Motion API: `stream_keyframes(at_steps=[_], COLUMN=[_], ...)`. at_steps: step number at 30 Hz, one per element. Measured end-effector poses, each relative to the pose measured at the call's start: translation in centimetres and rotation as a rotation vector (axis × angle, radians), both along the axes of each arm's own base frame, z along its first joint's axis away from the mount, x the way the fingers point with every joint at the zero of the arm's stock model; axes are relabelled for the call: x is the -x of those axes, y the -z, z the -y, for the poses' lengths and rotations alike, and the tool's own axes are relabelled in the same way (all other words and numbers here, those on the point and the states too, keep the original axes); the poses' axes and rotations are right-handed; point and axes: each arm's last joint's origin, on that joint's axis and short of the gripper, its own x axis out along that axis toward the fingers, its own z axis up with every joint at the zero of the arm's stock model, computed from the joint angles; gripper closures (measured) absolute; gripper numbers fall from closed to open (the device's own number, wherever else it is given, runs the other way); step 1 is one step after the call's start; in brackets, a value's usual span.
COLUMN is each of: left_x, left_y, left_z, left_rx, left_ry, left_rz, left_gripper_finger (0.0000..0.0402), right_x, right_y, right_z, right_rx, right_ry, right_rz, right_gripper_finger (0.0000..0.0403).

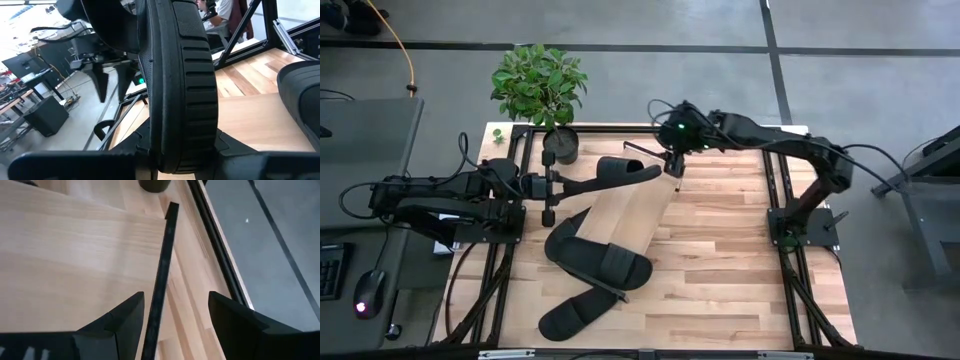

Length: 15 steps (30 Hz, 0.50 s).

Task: Pick and place slides into the shelf
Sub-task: Adjust the black slides on the shelf

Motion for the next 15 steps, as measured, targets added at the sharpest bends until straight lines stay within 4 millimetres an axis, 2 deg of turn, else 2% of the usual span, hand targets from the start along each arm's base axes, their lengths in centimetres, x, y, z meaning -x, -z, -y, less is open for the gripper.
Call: stream_keyframes(at_steps=[8, 15], left_x=[0.0, 0.0], left_y=[0.1, 0.1], left_z=[0.0, 0.0], left_rx=[0.002, 0.002], left_ry=[0.0, 0.0], left_rz=[-0.013, -0.013], left_gripper_finger=[0.0336, 0.0338], right_x=[-3.5, -4.5], right_y=[0.9, 1.4], right_z=[1.5, 3.4], right_rx=[-0.052, -0.062], right_ry=[-0.043, -0.083], right_rz=[-0.127, -0.178], right_gripper_finger=[0.019, 0.019])
